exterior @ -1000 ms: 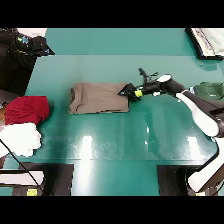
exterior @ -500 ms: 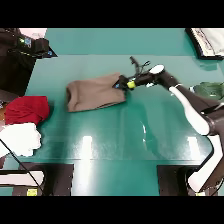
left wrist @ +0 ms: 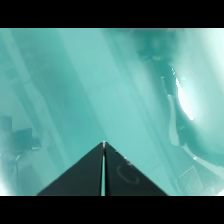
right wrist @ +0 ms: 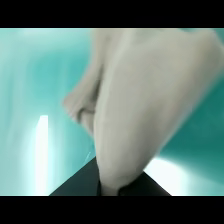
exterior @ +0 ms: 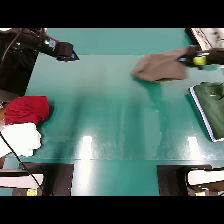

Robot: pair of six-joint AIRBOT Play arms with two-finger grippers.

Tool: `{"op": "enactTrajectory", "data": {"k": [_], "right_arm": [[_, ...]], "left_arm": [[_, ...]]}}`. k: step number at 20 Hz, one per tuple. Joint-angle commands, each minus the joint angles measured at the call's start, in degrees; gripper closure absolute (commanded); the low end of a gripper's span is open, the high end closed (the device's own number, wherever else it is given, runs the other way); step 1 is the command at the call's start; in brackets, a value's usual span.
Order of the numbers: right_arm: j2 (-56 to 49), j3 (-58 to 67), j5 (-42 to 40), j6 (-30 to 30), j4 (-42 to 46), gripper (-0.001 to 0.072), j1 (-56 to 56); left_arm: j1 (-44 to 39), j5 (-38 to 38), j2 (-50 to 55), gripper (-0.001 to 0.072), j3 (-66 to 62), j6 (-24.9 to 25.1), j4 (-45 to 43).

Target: Fold the shirts.

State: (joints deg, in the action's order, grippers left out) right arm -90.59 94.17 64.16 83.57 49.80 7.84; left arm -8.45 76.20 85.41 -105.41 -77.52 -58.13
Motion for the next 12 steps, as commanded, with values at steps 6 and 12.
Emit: {"op": "enactTrajectory", "data": {"k": [6,12], "right_arm": [[2.69,0.13,1.77,2.47,2.67,0.0695,22.99],[3.45,8.57,6.64,2.27,-0.42,0.0695,26.34]], "left_arm": [[-5.88,-4.26,0.07,0.068,0.0,-0.11,-0.09],[-5.86,-4.59,0.07,0.068,0.0,-0.11,-0.2]]}}
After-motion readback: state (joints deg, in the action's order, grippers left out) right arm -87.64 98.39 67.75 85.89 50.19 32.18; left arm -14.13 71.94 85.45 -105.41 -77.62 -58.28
